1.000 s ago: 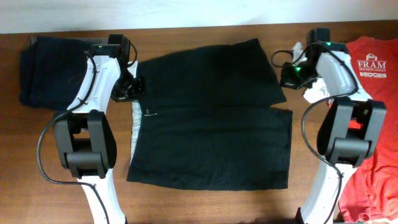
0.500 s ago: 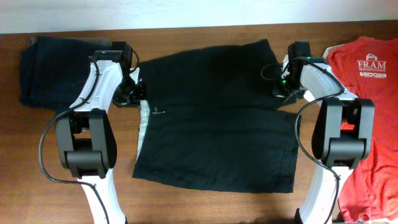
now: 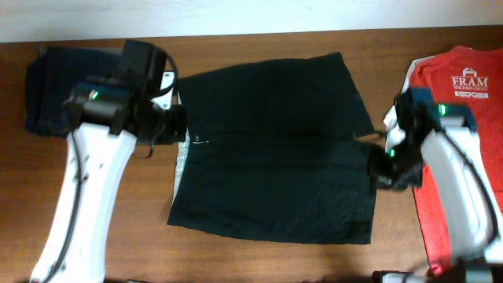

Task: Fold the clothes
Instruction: 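Move both grippers to the bottom leg hems of the shorts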

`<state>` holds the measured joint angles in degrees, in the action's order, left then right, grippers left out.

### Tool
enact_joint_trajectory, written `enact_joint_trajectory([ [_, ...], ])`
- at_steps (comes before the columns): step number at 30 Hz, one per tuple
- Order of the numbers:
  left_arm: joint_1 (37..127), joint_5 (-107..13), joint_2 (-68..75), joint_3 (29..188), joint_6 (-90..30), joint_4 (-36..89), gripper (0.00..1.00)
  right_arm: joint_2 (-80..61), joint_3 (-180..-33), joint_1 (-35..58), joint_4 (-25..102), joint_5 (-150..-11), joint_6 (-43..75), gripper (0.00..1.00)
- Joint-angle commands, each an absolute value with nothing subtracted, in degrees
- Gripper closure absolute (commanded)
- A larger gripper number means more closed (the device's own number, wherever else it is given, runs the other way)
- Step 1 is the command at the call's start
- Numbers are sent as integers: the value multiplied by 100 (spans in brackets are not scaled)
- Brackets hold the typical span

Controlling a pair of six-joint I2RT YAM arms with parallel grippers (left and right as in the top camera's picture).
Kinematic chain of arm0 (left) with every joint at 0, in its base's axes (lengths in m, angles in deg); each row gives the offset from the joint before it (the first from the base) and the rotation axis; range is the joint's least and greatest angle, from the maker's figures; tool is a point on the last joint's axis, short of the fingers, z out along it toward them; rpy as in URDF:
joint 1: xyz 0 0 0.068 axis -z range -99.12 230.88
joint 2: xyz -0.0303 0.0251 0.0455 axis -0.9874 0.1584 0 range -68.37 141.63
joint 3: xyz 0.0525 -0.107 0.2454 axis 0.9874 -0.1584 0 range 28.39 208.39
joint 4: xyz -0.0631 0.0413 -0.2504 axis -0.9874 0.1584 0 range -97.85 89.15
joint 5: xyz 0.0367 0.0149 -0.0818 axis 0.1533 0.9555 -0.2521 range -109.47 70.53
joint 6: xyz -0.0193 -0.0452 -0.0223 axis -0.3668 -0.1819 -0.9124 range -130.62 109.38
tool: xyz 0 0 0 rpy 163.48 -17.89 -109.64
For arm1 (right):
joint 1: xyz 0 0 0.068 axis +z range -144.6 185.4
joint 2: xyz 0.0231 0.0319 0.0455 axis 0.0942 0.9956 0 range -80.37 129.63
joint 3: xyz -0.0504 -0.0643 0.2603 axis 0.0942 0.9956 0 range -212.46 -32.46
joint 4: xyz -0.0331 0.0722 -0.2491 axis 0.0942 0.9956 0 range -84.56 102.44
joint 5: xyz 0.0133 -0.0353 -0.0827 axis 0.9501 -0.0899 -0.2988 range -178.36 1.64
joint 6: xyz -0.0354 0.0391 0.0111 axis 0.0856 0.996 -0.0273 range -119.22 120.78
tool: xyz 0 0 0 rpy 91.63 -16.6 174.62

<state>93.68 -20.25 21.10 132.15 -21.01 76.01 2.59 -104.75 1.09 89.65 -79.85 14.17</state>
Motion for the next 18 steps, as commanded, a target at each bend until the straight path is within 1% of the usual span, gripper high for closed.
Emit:
enact_joint_trajectory([
  [1, 9397, -1942, 1433, 12695, -2285, 7546, 99, -692, -9693, 89, 9028, -7773, 1789, 77],
  [2, 9397, -1944, 1404, 12426, -2359, 7461, 99, -893, -9461, 89, 9183, -7779, 1935, 76],
  [4, 9397, -1948, 1404, 11480, -2554, 6862, 99, -1138, -9006, 89, 9363, -7777, 2285, 75],
  [5, 9397, -1972, 1407, 10918, -2652, 6433, 99, -1167, -8746, 89, 9321, -7777, 2549, 71],
  [6, 9397, -2016, 1407, 10212, -2773, 5889, 95, -1167, -8493, 89, 9212, -7777, 2687, 57],
  [7, 9397, -2079, 1407, 9834, -2823, 5664, 92, -1167, -8241, 89, 9092, -7720, 2761, 54],
  [9, 9397, -2114, 1407, 9268, -2818, 5446, 87, -1167, -7627, 89, 8663, -7465, 2884, 51],
  [10, 9397, -2114, 1407, 9135, -2816, 5347, 83, -1158, -7216, 89, 8108, -7432, 3111, 43],
  [11, 9397, -2112, 1407, 9130, -2816, 5338, 80, -1138, -7111, 89, 7966, -7390, 3242, 42],
  [12, 9397, -2112, 1407, 9130, -2816, 5323, 57, -1138, -7011, 89, 7830, -7392, 3334, 42],
  [13, 9397, -2114, 1407, 9130, -2816, 5303, 49, -1138, -6928, 89, 7708, -7397, 3393, 43],
  [15, 9397, -2114, 1407, 9130, -2816, 5303, 49, -1138, -6904, 89, 7594, -7401, 3681, 45],
  [18, 9397, -2116, 1407, 9130, -2816, 5317, 49, -1138, -6904, 89, 7350, -7895, 4315, 46],
])
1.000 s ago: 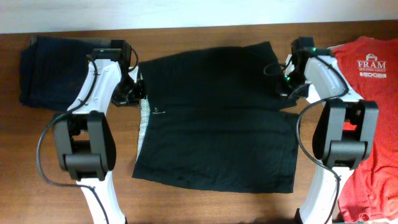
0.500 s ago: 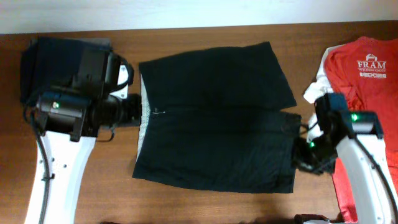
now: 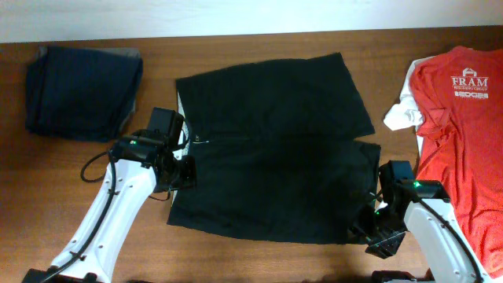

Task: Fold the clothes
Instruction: 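Move both grippers to the bottom leg hems of the shorts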

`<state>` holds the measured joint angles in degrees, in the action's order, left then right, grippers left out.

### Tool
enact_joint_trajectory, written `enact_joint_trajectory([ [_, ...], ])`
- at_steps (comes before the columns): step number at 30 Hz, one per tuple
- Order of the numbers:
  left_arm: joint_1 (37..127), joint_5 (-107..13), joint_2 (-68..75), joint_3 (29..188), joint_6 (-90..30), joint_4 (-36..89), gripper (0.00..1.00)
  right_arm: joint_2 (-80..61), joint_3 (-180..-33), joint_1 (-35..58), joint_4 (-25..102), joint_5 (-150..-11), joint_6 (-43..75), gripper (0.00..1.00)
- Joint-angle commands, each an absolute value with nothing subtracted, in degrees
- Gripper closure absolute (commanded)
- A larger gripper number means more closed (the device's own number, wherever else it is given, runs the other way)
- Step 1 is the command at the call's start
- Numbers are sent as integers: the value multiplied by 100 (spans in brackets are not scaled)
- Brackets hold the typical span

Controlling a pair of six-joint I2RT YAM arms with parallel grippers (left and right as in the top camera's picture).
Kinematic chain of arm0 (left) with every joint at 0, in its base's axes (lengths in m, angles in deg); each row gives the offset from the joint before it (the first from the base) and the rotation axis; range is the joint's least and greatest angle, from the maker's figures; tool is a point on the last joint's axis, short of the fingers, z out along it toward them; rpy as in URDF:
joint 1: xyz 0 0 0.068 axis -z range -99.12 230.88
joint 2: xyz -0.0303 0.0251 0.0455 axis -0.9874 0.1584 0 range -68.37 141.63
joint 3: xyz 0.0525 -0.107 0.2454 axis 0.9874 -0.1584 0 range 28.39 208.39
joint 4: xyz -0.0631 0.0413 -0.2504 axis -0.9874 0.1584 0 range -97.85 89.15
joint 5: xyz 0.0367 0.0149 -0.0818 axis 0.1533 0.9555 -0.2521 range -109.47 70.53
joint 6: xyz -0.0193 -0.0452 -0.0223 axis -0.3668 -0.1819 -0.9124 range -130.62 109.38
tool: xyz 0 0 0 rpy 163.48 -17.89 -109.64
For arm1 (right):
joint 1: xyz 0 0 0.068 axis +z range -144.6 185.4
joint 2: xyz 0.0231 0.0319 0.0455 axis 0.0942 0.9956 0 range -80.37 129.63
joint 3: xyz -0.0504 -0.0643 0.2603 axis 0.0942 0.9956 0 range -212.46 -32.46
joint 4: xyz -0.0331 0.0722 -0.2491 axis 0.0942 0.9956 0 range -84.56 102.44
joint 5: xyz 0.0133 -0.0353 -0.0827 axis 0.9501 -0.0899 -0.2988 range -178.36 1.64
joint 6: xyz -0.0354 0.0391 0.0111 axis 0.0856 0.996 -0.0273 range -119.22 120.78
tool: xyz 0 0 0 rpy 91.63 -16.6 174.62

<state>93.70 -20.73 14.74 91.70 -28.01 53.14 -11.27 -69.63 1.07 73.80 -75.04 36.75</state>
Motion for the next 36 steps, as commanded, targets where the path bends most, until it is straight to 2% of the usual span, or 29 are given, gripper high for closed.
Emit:
enact_joint_trajectory([
  [1, 9397, -2116, 1407, 9130, -2816, 5328, 48, -1138, -6904, 87, 7350, -8004, 4333, 45],
  [4, 9397, -2116, 1407, 9130, -2816, 5323, 48, -1138, -6901, 85, 7245, -8297, 4774, 36],
  [9, 9397, -2116, 1407, 9130, -2818, 5325, 48, -1138, -6897, 85, 6810, -8638, 5045, 37],
  [11, 9397, -2119, 1407, 9130, -2816, 5323, 48, -1138, -6897, 85, 6764, -8647, 5069, 43],
  [12, 9397, -2116, 1407, 9130, -2818, 5325, 48, -1136, -6897, 85, 6724, -8651, 5082, 43],
  [13, 9397, -2116, 1407, 9130, -2818, 5325, 47, -1084, -6897, 85, 6676, -8675, 5080, 38],
  [14, 9397, -2116, 1407, 9130, -2816, 5325, 47, -952, -6890, 85, 6657, -8719, 5080, 46],
  [15, 9397, -2116, 1407, 9130, -2816, 5325, 47, -832, -6810, 85, 6585, -8713, 5080, 62],
  [16, 9397, -2116, 1407, 9130, -2816, 5325, 47, -705, -6657, 85, 6438, -8710, 5080, 59],
  [20, 9397, -2116, 1407, 9130, -2816, 5328, 47, -388, -6499, 85, 6150, -8584, 5056, 59],
  [21, 9397, -2116, 1407, 9130, -2816, 5325, 47, -388, -6499, 85, 6150, -8584, 5058, 55],
  [22, 9397, -2119, 1407, 9130, -2816, 5328, 47, -388, -6499, 85, 6161, -8557, 5054, 17],
  [24, 9397, -2116, 1407, 9130, -2816, 5367, 47, -388, -6563, 82, 6296, -8321, 5019, 31],
  [27, 9397, -2116, 1407, 9130, -2816, 5369, 47, -415, -6746, 85, 6307, -8118, 4908, 33],
  [28, 9397, -2116, 1407, 9130, -2816, 5369, 47, -415, -6744, 85, 6303, -8153, 4908, 39],
  [29, 9397, -2114, 1407, 9130, -2816, 5365, 47, -415, -6742, 85, 6281, -8155, 4908, 56],
  [30, 9397, -2114, 1407, 9130, -2816, 5365, 47, -415, -6740, 85, 6261, -8164, 4905, 69],
  [31, 9397, -2112, 1407, 9130, -2816, 5365, 47, -415, -6740, 85, 6263, -8223, 4905, 92],
  [32, 9397, -2114, 1407, 9130, -2816, 5362, 47, -415, -6740, 85, 6265, -8282, 4901, 96],
  [36, 9397, -2112, 1407, 9130, -2816, 5365, 46, -415, -6740, 85, 6263, -8304, 4752, 96],
])
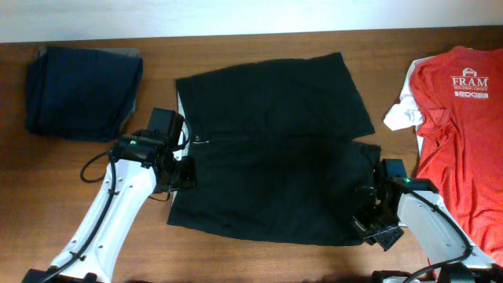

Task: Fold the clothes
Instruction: 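Move both grippers to the bottom leg hems of the shorts, then grasp the bottom hems of the shorts with both grippers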

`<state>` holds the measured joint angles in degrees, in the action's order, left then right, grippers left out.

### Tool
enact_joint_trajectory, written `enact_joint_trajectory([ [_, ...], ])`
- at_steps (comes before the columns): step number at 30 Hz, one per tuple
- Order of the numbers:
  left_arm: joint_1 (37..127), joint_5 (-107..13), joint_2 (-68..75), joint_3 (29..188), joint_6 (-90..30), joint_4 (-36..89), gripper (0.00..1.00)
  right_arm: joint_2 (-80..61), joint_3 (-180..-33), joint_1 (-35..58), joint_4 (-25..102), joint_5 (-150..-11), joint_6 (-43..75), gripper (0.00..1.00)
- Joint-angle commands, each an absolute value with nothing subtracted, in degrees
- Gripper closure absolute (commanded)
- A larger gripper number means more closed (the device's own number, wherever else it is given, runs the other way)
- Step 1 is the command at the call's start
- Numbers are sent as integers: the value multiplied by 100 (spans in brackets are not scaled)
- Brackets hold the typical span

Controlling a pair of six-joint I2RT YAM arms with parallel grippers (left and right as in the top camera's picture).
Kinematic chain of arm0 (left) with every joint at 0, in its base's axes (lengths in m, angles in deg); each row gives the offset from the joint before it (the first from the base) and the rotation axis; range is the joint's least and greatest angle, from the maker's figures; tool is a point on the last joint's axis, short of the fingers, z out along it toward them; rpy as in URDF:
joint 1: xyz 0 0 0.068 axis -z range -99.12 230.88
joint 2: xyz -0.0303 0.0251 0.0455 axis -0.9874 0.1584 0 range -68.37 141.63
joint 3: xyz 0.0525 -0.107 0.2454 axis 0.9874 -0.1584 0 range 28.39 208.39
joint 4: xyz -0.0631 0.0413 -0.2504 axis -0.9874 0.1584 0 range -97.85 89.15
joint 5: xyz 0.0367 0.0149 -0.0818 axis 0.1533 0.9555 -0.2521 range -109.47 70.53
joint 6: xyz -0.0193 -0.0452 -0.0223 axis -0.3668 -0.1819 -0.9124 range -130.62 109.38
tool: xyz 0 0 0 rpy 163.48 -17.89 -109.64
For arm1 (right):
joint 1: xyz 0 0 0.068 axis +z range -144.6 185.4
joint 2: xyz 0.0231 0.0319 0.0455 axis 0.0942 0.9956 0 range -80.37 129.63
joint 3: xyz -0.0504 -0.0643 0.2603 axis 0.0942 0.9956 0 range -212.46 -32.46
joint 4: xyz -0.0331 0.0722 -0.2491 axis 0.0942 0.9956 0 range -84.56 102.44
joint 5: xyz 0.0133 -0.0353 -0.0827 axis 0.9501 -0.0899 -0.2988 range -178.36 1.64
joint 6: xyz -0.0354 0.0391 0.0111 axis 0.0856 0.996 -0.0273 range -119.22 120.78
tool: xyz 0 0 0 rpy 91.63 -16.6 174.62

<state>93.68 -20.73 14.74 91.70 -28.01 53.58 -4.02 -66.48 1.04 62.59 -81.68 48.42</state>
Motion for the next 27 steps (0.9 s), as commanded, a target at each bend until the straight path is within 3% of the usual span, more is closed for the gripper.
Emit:
enact_joint_trajectory([
  [1, 9397, -2114, 1407, 9130, -2816, 5365, 46, -415, -6740, 85, 6268, -8280, 4645, 96],
  [7, 8964, -2241, 661, 9484, -2928, 5915, 46, -415, -6742, 85, 6394, -8284, 4145, 96],
  [12, 8822, -2009, -224, 9397, -3975, 7229, 33, -415, -6742, 85, 6434, -8278, 4149, 96],
  [15, 8822, -2014, -222, 7976, -4348, 6613, 33, -415, -6740, 85, 6416, -8251, 4149, 96],
  [16, 8822, -2130, -207, 7467, -4480, 6134, 23, -415, -6740, 85, 6410, -8249, 4149, 96],
  [17, 8822, -2374, -207, 7032, -4495, 5546, 22, -415, -6740, 85, 6410, -8254, 4149, 96],
  [18, 8822, -2359, -207, 6975, -4495, 5384, 32, -415, -6740, 85, 6403, -8251, 4149, 96],
  [25, 8822, -2051, 75, 6962, -5161, 4639, 35, -415, -6740, 85, 6322, -8256, 4149, 96],
  [27, 8822, -2036, 587, 6962, -5356, 4156, 48, -415, -6740, 85, 6300, -8258, 4149, 96],
])
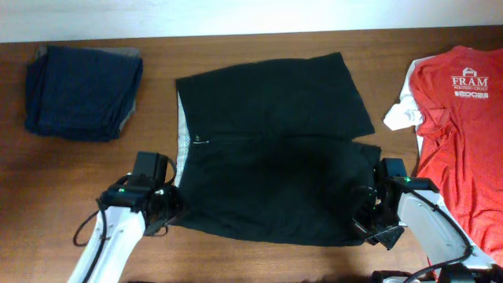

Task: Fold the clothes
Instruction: 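Grasp the bottom hems of the shorts with both grippers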

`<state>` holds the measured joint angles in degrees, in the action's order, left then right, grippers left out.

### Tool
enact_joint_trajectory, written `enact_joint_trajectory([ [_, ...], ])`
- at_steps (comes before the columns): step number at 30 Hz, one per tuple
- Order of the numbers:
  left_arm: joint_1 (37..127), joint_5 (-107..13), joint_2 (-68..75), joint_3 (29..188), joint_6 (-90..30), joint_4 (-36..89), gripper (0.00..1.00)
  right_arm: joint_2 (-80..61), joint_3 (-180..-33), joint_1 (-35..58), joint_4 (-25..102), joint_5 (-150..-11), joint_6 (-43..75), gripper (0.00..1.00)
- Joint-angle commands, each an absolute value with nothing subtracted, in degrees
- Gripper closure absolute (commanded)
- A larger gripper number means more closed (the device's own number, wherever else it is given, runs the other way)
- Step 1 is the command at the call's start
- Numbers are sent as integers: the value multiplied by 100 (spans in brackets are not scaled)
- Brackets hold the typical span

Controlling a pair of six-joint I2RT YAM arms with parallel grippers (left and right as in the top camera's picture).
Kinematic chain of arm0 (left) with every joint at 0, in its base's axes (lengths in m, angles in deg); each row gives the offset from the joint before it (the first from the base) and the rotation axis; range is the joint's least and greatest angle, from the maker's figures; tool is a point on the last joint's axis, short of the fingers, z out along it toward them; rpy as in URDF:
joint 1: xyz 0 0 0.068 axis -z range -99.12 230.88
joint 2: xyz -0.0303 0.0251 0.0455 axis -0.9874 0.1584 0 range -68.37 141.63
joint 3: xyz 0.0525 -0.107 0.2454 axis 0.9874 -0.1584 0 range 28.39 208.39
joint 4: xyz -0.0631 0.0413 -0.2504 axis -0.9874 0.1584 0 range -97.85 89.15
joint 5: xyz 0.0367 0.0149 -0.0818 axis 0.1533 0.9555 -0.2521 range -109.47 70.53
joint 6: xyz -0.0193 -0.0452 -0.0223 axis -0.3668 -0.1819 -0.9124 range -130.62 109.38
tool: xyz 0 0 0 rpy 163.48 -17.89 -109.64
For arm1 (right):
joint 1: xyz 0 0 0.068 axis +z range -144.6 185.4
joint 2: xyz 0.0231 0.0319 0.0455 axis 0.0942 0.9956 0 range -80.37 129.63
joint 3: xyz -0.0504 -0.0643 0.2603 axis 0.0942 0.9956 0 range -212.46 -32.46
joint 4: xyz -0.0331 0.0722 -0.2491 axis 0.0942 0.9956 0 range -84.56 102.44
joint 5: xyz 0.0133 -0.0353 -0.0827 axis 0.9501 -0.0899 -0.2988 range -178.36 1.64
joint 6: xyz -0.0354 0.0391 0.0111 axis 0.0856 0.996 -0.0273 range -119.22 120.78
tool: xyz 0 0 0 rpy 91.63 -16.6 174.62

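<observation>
Black shorts lie spread flat in the middle of the table, with a strip of pale lining showing along the left edge. My left gripper sits low at their near-left corner, its fingers hidden under the wrist. My right gripper is at the near-right corner, touching the hem. The overhead view does not show whether either gripper is open or shut.
A folded navy garment lies at the far left of the wooden table. A red T-shirt with white print and a white inner collar lies along the right edge, close beside my right arm.
My left gripper has moved from the middle of the shorts' left edge towards me, to their near-left corner. The right arm and the shorts look unchanged.
At first my left gripper was high on the shorts' left edge and my right at mid right edge. Both were then nearer me, the right by the near-right corner. The right then sat slightly closer in at that corner, and now the left is at the near-left corner.
</observation>
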<state>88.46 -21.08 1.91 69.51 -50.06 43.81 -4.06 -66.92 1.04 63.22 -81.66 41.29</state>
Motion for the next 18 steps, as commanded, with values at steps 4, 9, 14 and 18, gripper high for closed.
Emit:
enact_joint_trajectory([
  [4, 8822, -2184, 1597, 6962, -5369, 3714, 65, -415, -6740, 85, 6257, -8260, 4149, 96],
  [9, 8822, -2224, 1745, 6962, -4678, 4331, 39, -415, -6740, 85, 6215, -8260, 4149, 96],
  [14, 8822, -2635, 1745, 6962, -4720, 4471, 37, -415, -6740, 85, 6215, -8260, 4147, 96],
  [18, 8822, -2803, 1745, 6962, -4858, 4296, 47, -415, -6740, 85, 6217, -8258, 4147, 96],
])
